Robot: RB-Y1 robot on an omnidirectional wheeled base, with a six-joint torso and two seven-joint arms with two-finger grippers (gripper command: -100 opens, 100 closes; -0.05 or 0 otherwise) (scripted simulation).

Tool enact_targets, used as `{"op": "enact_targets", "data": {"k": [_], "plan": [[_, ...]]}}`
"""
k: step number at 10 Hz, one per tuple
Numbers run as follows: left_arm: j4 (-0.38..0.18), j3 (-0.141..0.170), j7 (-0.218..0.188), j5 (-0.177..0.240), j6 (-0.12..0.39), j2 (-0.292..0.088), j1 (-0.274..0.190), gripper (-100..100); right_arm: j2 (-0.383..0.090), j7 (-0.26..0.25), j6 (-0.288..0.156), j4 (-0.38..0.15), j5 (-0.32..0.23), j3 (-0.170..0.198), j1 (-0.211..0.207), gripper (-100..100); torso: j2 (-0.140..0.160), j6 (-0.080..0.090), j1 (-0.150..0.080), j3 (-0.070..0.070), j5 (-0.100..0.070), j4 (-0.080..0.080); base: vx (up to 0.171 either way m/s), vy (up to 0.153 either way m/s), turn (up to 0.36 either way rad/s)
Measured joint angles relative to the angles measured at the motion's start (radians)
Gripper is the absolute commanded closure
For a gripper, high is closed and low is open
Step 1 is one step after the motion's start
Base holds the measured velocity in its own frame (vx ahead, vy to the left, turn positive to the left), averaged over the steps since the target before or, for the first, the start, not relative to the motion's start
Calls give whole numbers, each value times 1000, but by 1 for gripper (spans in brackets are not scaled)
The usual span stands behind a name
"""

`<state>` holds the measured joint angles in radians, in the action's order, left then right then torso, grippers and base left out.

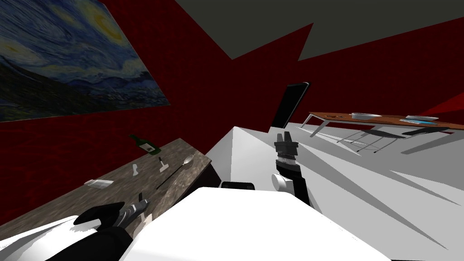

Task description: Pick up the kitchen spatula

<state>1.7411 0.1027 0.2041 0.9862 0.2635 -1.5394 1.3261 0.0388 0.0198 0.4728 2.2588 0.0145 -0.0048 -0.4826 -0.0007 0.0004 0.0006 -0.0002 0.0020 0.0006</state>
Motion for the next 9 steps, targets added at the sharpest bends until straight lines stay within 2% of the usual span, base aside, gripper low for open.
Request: {"op": "enact_targets", "data": {"k": [1, 3, 5, 7, 8, 9], "plan": [[0, 0, 0, 0, 0, 0, 0, 100, 0, 0, 0, 0, 0, 0, 0, 0, 0, 0, 0, 0, 0, 0, -28, -10, 124], [0, -18, -10, 21, 5, -37, -36, 100, 0, 0, 0, 0, 0, 0, 0, 0, 3, 0, -2, 1, 1, 0, -46, -24, 64], [2, -11, -17, 52, -4, -86, -27, 100, 0, 0, 0, 0, 0, 0, 0, 0, 2, 0, -2, 1, 0, 0, -35, -16, 72], [1, -25, -28, 84, -4, -142, -54, 100, 0, 0, 0, 0, 0, 0, 0, 0, 2, 0, -1, 1, 1, 0, -35, -16, 69], [1, -20, -30, 95, -8, -159, -47, 100, 0, 0, 0, 0, 0, 0, 0, 0, 2, 0, -1, 1, 1, 0, -26, -13, 57], [-8, -52, -31, 109, -12, -182, -82, 100, 0, 0, 0, 0, 0, 0, 0, 0, 1, 0, -1, 1, 1, 0, -32, -11, 84]]}}
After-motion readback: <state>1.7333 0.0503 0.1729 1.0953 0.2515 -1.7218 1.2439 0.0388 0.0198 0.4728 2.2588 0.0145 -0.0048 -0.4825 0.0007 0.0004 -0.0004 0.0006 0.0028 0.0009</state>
